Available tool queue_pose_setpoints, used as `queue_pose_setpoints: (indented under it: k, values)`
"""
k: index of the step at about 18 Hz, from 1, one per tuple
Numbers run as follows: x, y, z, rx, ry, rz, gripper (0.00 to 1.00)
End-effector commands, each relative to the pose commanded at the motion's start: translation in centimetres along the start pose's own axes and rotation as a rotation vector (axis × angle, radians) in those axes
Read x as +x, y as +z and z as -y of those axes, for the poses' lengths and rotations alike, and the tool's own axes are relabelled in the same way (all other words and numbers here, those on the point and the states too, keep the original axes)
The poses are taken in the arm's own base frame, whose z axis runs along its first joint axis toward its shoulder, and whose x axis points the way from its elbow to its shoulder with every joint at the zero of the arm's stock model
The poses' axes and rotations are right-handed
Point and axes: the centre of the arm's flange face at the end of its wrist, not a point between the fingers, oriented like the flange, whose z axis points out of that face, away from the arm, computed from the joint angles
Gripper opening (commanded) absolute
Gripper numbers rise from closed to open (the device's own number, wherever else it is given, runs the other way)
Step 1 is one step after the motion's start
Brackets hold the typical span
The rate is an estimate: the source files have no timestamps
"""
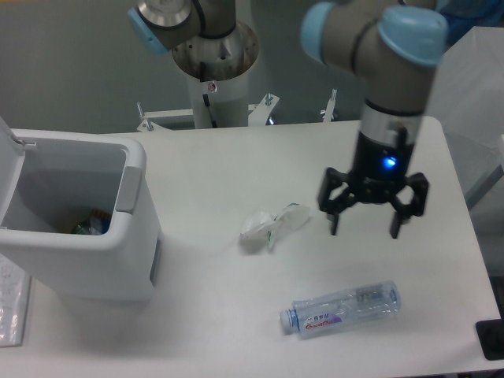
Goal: Open the trash can
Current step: 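Withdraw the gripper away from the open trash can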
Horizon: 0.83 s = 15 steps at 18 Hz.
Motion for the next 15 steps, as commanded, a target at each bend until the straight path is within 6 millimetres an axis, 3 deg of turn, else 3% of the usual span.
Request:
queue_pose_setpoints:
  k: [3,7,15]
  values:
    - [-3.1,1.2,-2.3,-0.024,0.121,0.002,1.00]
    - [-6.0,2.5,-3.3,-0.066,0.304,0.019,1.00]
    - [-6.1,3.3,-4.2,-0.137,0.383,0.026,1.00]
